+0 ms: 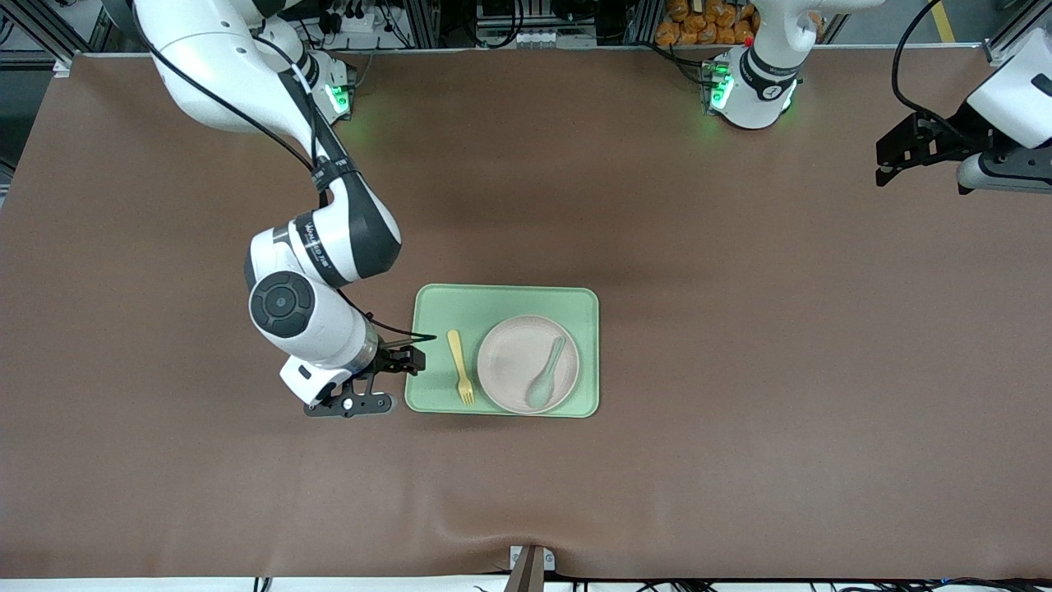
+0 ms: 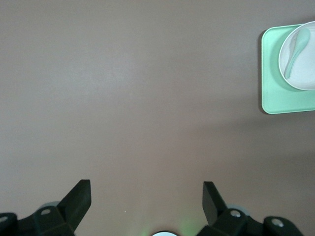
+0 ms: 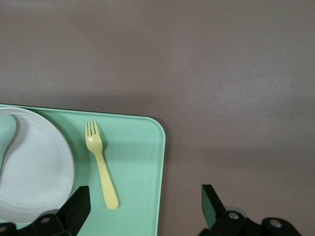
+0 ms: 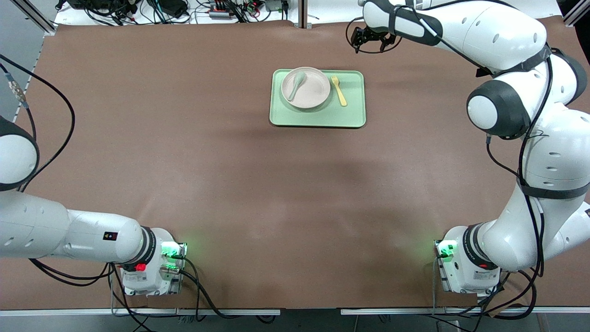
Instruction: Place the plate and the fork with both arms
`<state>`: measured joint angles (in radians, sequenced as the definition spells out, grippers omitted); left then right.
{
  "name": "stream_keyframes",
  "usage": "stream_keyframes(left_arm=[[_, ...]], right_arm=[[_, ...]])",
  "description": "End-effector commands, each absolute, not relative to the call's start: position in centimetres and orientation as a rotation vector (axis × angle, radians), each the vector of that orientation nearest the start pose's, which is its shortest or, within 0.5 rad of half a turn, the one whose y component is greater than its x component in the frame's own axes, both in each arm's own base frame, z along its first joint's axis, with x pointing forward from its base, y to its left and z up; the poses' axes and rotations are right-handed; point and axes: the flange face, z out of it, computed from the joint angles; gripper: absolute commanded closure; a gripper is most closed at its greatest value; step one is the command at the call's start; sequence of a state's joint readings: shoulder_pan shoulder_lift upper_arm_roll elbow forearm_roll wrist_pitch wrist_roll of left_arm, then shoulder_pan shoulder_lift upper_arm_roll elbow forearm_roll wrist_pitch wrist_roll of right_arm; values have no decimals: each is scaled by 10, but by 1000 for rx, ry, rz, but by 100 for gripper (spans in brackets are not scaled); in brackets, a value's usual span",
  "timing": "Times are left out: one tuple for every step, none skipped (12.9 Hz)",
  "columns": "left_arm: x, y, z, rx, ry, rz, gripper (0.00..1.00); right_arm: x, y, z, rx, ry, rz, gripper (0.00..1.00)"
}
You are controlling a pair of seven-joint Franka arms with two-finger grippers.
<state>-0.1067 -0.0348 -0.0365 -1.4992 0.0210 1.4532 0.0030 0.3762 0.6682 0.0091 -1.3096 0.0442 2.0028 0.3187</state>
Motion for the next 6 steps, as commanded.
stream_keyframes(left_arm=[[521,-71,673,-3129,225,4,0],[521,-71,673,-3129,225,4,0],[521,-71,673,-3129,225,4,0],[521,-71,673,-3129,225,4,0],[521,-71,673,-3129,225,4,0],[521,-71,673,-3129,225,4,0]], right_arm=[[687,253,382,-3073,-46,17,0],[689,237,400,-3068,-35,-1,0],[691,226,414,-3056,-31,-17,0],[692,212,427,-3046,-6,-26,0],[692,200,442,-3045,16,-46,0],[692,181,453,-3048,55,-36,0]])
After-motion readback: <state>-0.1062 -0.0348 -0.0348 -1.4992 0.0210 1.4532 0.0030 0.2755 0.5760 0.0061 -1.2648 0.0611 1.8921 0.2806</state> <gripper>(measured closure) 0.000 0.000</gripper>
